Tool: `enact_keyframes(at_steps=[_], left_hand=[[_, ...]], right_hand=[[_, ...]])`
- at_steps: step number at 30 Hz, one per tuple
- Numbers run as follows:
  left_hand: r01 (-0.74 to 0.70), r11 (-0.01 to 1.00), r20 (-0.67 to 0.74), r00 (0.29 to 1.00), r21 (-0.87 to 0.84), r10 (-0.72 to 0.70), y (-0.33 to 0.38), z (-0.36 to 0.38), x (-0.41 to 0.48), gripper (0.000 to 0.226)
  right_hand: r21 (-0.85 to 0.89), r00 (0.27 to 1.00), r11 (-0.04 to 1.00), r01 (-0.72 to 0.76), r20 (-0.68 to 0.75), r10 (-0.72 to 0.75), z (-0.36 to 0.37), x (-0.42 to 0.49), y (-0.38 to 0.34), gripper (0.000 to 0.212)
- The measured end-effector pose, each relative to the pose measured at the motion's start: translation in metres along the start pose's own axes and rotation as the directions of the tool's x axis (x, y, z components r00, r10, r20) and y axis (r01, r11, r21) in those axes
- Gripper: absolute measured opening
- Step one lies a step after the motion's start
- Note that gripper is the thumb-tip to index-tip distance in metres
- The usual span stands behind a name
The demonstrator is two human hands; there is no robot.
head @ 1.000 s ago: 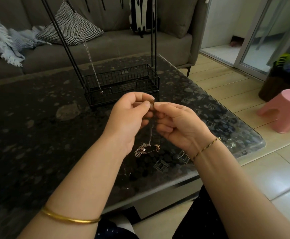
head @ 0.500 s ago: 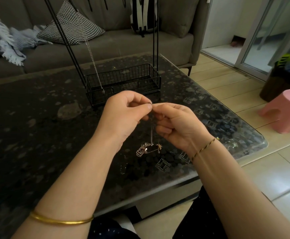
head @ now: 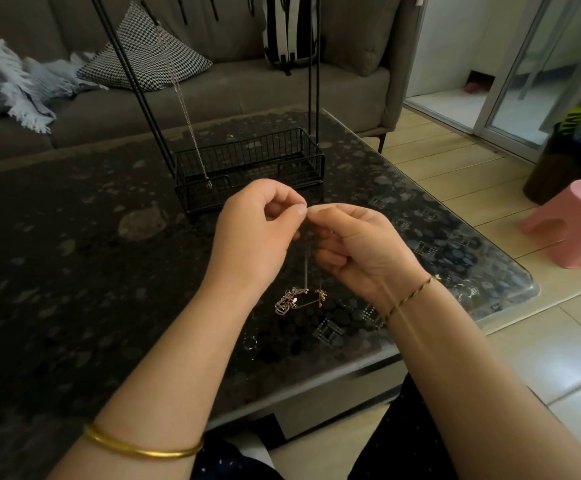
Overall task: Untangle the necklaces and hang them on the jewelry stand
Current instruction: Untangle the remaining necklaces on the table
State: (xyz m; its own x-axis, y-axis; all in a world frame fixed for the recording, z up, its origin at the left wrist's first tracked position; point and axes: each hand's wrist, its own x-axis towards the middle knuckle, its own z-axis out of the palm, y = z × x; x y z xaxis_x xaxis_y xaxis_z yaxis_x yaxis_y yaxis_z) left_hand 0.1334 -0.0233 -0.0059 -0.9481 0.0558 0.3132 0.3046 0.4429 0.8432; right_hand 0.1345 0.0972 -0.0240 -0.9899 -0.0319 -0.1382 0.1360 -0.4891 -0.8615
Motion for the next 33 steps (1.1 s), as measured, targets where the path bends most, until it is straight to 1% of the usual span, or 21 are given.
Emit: enact_keyframes(at_steps=[3,5,10,11,13,14,16,19,22,25,27,28,31,32,33], left_hand=[[-0.110,0.981,0.012,0.994,0.157,0.110,0.000,0.000,0.001,0.011],[-0.134,0.975,0.021,0.991,0.178,0.132,-0.001,0.002,0.001,0.010],[-0.044,0.999,0.043,0.998,-0.021,0.044,0.000,0.007,0.002,0.015],[-0.012,0.998,0.051,0.999,-0.057,0.014,0.001,0.009,0.001,0.015],[0.098,0.980,0.078,0.993,-0.174,-0.085,0.002,0.012,-0.001,0.014],[0.168,0.953,0.098,0.984,-0.254,-0.148,0.003,0.014,-0.002,0.014],[0.298,0.858,0.143,0.954,-0.418,-0.262,0.005,0.016,-0.002,0.015],[0.406,0.698,0.220,0.912,-0.589,-0.345,0.007,0.016,-0.001,0.018],[0.457,0.609,0.270,0.886,-0.648,-0.377,0.007,0.015,0.001,0.020],[0.490,0.568,0.295,0.866,-0.661,-0.404,0.008,0.015,0.001,0.020],[0.489,0.575,0.280,0.865,-0.656,-0.416,0.009,0.016,0.001,0.019],[0.476,0.603,0.255,0.872,-0.641,-0.418,0.010,0.016,0.000,0.019],[0.398,0.785,0.113,0.912,-0.475,-0.394,0.010,0.018,-0.003,0.016],[0.374,0.816,0.072,0.921,-0.441,-0.383,0.010,0.019,-0.003,0.016],[0.365,0.825,0.042,0.922,-0.432,-0.385,0.010,0.019,-0.003,0.016]], right_hand=[[-0.029,1.000,0.999,0.012,-0.020,-0.013,0.000,-0.001,-0.001,0.023],[-0.024,1.000,1.000,0.008,-0.023,-0.009,-0.001,-0.001,-0.002,0.022],[0.026,1.000,0.999,-0.019,0.002,0.019,-0.003,-0.001,-0.005,0.021],[0.038,1.000,0.999,-0.027,0.004,0.027,-0.003,-0.001,-0.005,0.021],[0.063,0.999,0.997,-0.040,0.008,0.040,-0.003,-0.002,-0.005,0.019],[0.073,0.999,0.996,-0.043,0.009,0.043,-0.003,-0.002,-0.005,0.018],[0.092,0.999,0.995,-0.045,0.008,0.044,-0.004,-0.003,-0.005,0.019],[0.103,0.999,0.994,-0.039,0.002,0.039,-0.005,-0.004,-0.004,0.020],[0.091,0.999,0.995,-0.033,0.006,0.032,-0.006,-0.004,-0.004,0.020],[0.080,0.999,0.996,-0.033,0.000,0.033,-0.006,-0.003,-0.004,0.019],[0.078,1.000,0.996,-0.029,0.001,0.029,-0.007,-0.003,-0.004,0.017],[0.076,1.000,0.997,-0.026,0.003,0.026,-0.006,-0.003,-0.004,0.016],[0.047,1.000,0.999,-0.001,0.004,0.001,-0.005,-0.003,-0.004,0.013],[0.039,1.000,0.999,0.011,0.001,-0.011,-0.005,-0.002,-0.004,0.013],[0.039,1.000,0.999,0.020,-0.002,-0.020,-0.005,-0.002,-0.004,0.014]])
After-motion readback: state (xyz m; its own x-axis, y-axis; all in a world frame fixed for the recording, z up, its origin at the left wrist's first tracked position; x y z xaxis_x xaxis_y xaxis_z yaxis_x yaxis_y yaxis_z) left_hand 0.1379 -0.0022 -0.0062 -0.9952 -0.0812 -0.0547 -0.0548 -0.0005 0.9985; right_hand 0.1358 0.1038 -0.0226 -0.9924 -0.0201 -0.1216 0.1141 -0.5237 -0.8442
